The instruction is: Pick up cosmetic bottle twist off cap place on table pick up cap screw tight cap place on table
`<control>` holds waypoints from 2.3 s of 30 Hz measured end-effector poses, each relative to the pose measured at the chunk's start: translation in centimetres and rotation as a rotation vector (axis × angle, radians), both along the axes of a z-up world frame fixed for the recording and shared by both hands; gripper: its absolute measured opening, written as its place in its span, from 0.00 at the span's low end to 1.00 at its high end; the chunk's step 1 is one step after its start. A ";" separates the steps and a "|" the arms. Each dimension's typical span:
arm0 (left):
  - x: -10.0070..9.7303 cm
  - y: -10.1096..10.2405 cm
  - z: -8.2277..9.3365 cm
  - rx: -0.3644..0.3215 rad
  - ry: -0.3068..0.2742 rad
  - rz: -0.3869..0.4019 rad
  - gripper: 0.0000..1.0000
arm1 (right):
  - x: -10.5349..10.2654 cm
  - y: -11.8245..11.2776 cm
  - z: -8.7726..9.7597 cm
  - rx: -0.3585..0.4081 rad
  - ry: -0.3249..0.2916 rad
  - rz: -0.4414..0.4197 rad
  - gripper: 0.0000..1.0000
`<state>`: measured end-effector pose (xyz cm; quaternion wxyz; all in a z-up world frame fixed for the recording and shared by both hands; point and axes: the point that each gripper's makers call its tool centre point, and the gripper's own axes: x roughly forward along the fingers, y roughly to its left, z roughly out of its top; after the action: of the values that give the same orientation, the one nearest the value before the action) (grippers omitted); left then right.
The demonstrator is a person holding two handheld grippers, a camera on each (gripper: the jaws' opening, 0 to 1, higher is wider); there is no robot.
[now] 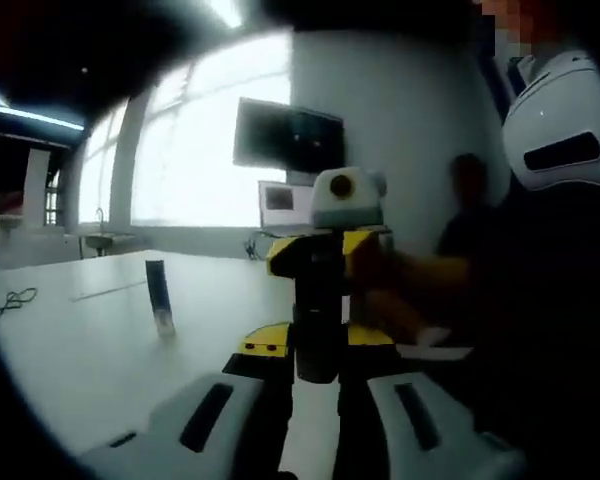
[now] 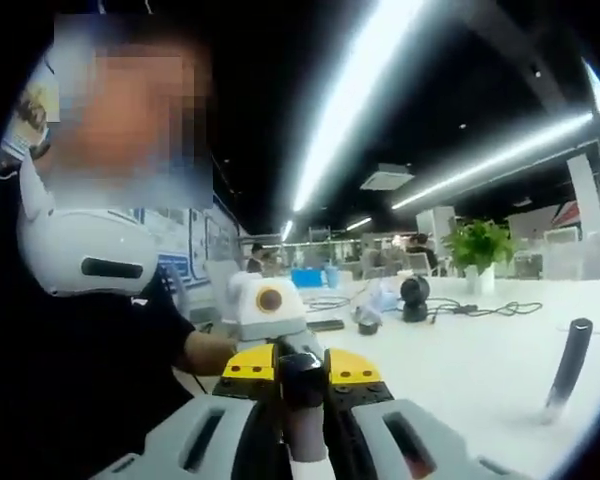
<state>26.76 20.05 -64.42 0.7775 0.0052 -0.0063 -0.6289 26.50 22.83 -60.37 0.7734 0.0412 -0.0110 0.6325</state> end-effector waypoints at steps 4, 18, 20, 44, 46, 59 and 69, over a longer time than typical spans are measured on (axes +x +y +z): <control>0.3 0.0 0.4 0.009 -0.039 0.040 0.05 | 0.1 -0.1 0.4 0.003 -0.052 -0.028 0.08; 1.1 0.0 0.6 0.058 -0.113 0.171 0.04 | 0.6 -0.4 0.5 -0.014 -0.125 -0.107 0.07; 1.0 -0.1 0.6 0.057 -0.095 0.169 0.04 | 0.7 -0.3 0.6 -0.012 -0.130 -0.116 0.07; 3.0 0.4 0.2 0.123 -0.125 0.358 0.03 | 2.7 -0.9 0.0 0.029 -0.091 -0.238 0.07; 3.1 0.5 0.1 0.126 -0.127 0.367 0.03 | 2.8 -0.8 0.0 0.028 -0.089 -0.242 0.07; 4.3 0.5 -0.5 0.020 -0.045 0.286 0.07 | 3.7 -0.7 -0.1 0.069 -0.084 -0.267 0.13; 6.2 1.0 -1.9 0.030 -0.014 0.323 0.07 | 4.6 -1.5 0.9 0.151 -0.041 -0.316 0.18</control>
<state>32.95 21.10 -66.34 0.8683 0.0220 -0.0016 -0.4956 31.09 21.34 -59.51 0.8575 0.0838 -0.0804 0.5012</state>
